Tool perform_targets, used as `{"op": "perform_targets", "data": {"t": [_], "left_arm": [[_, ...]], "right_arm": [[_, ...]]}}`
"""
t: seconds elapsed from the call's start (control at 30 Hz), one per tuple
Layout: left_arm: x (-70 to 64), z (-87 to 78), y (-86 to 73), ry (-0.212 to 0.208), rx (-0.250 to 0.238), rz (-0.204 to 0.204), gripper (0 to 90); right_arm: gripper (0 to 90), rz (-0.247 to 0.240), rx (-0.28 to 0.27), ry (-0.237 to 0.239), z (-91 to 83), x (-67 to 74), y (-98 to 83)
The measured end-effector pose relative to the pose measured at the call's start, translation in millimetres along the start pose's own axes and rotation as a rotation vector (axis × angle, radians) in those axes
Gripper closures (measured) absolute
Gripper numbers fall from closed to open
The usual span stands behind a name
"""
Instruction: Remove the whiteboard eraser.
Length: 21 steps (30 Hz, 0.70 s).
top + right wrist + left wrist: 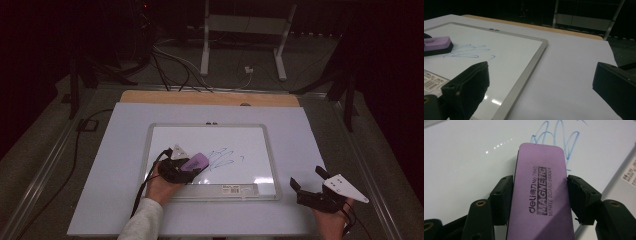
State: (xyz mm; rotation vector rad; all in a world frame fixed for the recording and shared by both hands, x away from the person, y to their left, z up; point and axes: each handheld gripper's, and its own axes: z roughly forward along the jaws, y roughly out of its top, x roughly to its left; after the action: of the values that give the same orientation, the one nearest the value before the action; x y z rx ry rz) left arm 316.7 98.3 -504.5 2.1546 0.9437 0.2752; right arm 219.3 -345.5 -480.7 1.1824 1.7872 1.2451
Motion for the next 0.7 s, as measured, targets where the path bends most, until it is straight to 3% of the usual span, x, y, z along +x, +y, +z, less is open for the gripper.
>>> {"op": "perform_targets", "data": {"t": [0.07,0.27,0.37,0.7], "left_arm": [[2.3,-0.7,-0.3,0.001,0.003,-0.003,41.5],[16.6,-6.6,-1.8,0.091,0.006,-0.046,41.6],[17.3,-6.7,-2.8,0.097,-0.001,-0.054,41.6],[-8.7,3.4,2.7,0.012,0.0,0.023,41.6]], "right_arm": [[0.9,0.0,0.0,-0.001,-0.1,-0.2,0.0],[1.3,0.002,0.002,-0.004,-0.4,-0.9,-0.2],[3.9,-0.001,0.004,-0.004,0.0,-0.2,-0.3],[3.5,-0.006,-0.01,0.002,0.1,0.9,0.5]]}}
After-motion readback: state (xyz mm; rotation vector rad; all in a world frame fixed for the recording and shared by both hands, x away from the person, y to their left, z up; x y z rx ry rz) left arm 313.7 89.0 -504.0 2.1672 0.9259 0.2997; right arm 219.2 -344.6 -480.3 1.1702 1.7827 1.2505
